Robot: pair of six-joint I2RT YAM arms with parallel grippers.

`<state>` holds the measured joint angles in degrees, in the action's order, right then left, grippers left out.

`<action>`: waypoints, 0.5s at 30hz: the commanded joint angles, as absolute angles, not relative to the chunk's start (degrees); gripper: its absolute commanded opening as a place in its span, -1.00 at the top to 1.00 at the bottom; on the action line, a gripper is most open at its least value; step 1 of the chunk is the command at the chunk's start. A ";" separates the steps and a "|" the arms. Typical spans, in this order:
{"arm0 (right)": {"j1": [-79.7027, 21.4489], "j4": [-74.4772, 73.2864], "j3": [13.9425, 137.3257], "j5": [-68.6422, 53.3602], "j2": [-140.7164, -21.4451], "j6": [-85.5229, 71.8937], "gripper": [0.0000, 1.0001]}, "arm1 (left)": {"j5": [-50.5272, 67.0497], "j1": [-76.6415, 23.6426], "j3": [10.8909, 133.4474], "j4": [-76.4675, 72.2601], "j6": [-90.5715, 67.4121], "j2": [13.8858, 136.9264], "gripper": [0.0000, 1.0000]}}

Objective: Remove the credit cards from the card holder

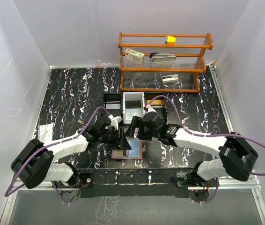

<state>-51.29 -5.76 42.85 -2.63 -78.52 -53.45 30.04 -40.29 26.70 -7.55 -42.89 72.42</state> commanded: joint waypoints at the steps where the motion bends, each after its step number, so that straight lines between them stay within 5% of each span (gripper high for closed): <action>1: -50.01 -6.49 39.41 2.44 -73.43 -56.26 -0.59 | 29.25 -43.58 30.50 -10.45 -43.74 76.20 0.12; 7: -49.22 -6.72 36.30 3.84 -68.14 -58.05 -0.49 | 23.95 -47.90 33.78 -8.00 -44.03 77.91 -0.03; 15: -49.13 -1.18 34.11 -3.16 -67.15 -57.94 -0.06 | 13.92 -47.99 32.55 2.80 -42.48 65.96 -0.05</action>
<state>-49.36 -7.07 34.68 0.32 -67.72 -57.41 20.14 -47.86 32.05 -3.70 -43.66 72.51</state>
